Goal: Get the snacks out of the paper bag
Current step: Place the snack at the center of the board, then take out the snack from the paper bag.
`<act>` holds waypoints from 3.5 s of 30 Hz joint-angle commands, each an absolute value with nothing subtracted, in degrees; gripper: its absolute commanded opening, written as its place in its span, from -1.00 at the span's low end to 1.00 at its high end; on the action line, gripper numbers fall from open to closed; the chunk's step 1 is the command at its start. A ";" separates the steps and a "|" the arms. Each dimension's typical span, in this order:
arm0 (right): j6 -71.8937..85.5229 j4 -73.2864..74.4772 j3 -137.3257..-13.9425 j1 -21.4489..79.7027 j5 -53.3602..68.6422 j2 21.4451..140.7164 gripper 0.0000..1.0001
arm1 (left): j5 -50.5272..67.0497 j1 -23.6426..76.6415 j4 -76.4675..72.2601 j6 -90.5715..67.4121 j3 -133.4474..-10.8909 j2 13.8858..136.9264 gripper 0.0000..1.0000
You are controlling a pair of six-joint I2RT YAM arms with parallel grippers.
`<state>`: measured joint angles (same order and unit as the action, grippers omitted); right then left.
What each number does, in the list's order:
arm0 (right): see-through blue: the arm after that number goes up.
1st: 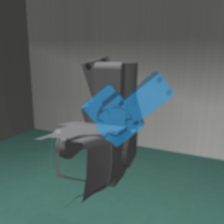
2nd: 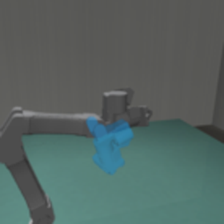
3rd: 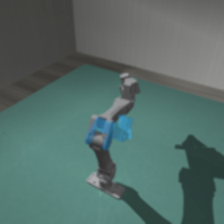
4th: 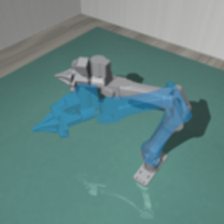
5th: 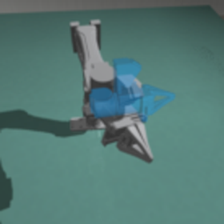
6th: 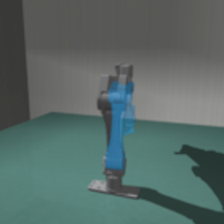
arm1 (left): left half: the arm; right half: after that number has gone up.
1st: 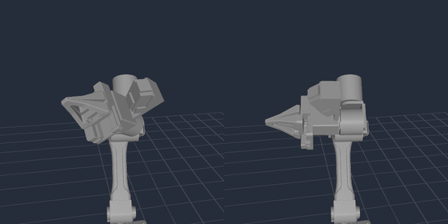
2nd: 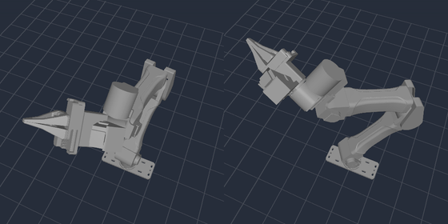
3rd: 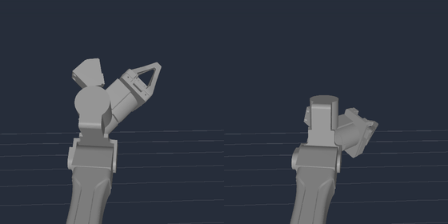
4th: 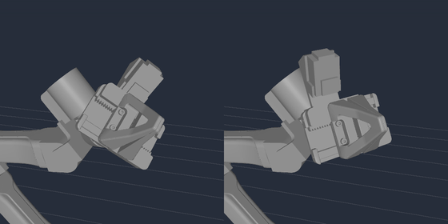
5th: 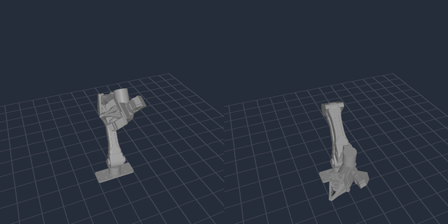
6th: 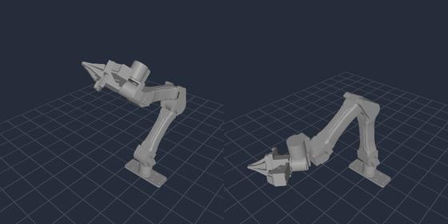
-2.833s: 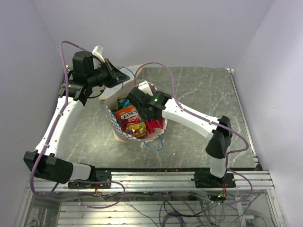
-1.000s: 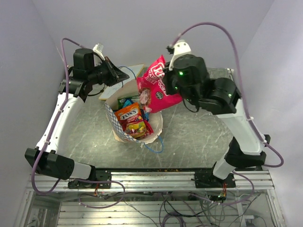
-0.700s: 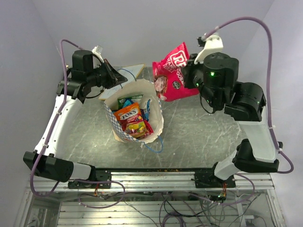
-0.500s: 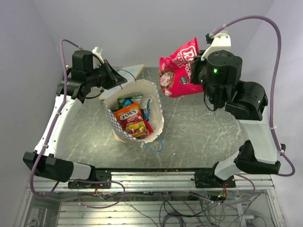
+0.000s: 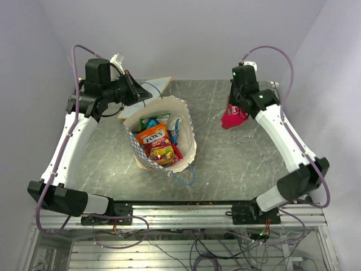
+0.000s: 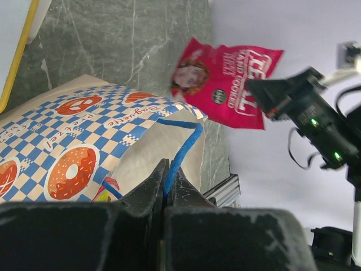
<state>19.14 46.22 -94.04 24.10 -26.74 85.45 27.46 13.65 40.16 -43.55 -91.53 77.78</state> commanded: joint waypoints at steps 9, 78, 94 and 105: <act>37.89 21.91 -89.88 13.86 -1.01 94.81 -1.00 | 31.66 13.89 38.71 -41.05 -94.83 78.73 -0.86; 29.22 19.52 -78.31 60.17 -22.55 89.45 0.16 | 38.89 13.97 32.11 -46.12 -89.18 73.71 -0.86; 32.29 11.41 -75.48 58.65 -26.77 94.90 0.15 | 39.02 14.32 32.44 -43.18 -89.56 74.13 -0.86; 34.53 7.66 -74.79 56.35 -25.66 98.50 0.10 | 39.69 14.93 32.26 -42.41 -89.12 74.31 -0.86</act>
